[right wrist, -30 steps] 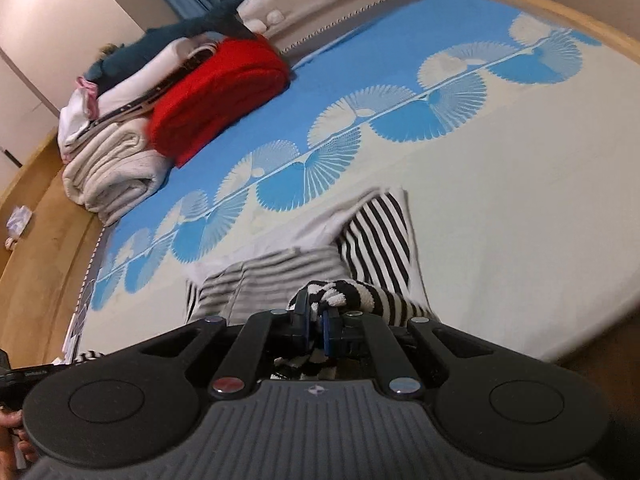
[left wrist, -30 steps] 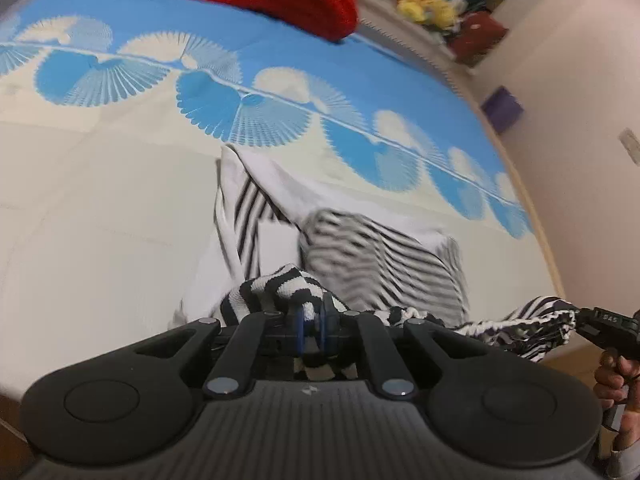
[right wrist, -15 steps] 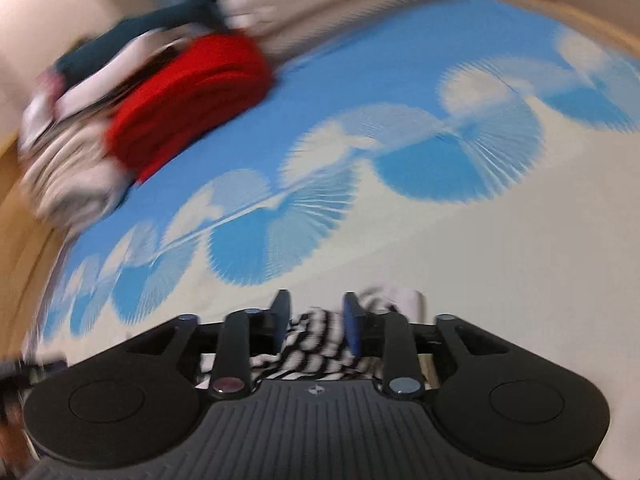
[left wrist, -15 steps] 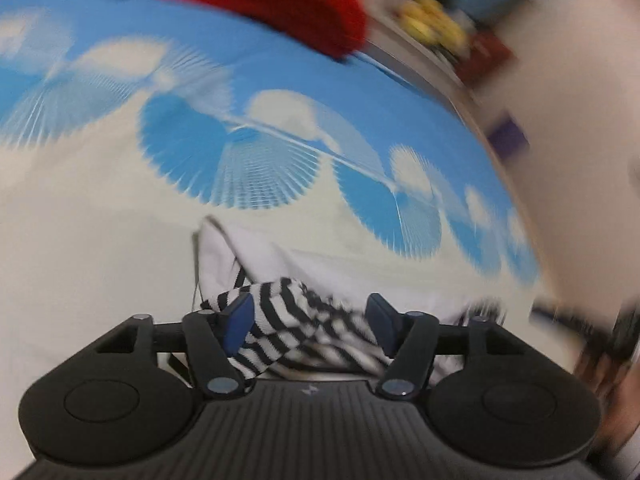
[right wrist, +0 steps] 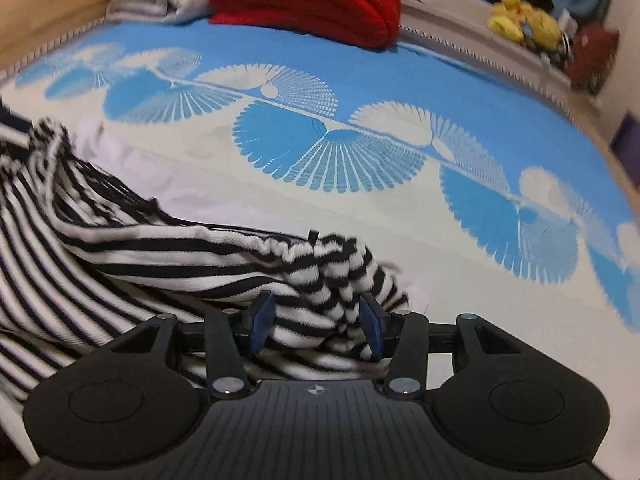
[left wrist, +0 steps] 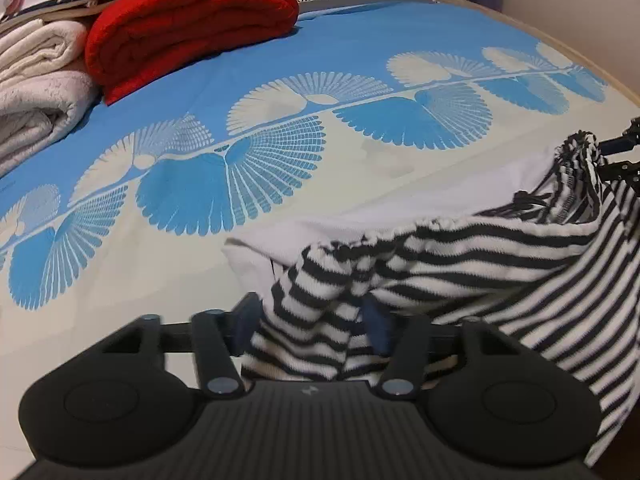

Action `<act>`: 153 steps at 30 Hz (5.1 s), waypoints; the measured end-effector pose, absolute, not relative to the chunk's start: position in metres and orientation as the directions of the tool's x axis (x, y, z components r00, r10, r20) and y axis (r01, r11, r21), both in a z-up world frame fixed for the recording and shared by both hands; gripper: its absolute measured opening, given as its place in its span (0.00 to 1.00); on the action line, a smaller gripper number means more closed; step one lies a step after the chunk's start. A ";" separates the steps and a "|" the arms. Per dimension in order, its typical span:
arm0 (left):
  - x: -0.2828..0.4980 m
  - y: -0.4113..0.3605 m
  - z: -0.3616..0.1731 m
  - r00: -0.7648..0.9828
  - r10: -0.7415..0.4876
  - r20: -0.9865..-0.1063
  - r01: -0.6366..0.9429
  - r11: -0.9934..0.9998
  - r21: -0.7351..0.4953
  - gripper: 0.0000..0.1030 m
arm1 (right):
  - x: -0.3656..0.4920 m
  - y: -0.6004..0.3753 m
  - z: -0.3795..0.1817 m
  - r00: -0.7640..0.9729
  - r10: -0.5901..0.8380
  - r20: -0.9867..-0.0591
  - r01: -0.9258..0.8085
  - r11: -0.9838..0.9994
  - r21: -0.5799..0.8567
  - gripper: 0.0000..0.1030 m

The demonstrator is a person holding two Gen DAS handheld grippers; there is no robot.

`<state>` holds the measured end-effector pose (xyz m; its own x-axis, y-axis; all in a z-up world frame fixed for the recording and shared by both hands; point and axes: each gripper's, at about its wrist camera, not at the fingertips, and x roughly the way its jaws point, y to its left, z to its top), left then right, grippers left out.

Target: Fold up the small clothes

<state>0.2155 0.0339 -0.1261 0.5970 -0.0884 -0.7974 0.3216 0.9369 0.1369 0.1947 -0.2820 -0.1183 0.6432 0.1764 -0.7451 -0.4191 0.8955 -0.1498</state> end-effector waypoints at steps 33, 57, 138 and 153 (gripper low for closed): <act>0.210 0.129 -0.072 0.540 -0.193 -0.819 -0.102 0.951 -0.291 0.64 | 0.202 -0.346 -0.061 0.648 0.161 -0.745 -0.020 0.981 0.194 0.49; 0.138 0.167 -0.114 0.442 -0.207 -0.873 -0.150 0.942 -0.300 0.03 | 0.123 -0.413 -0.096 0.578 0.302 -0.758 0.101 0.896 0.433 0.08; 0.038 0.024 -0.082 0.693 0.033 -0.720 -0.035 0.999 0.011 0.63 | 0.045 -0.346 -0.045 0.794 -0.021 -0.608 0.076 0.995 0.065 0.73; 0.053 0.037 -0.109 0.608 0.037 -0.793 -0.123 0.991 -0.049 0.29 | 0.046 -0.345 -0.045 0.795 -0.008 -0.607 0.068 0.995 0.077 0.73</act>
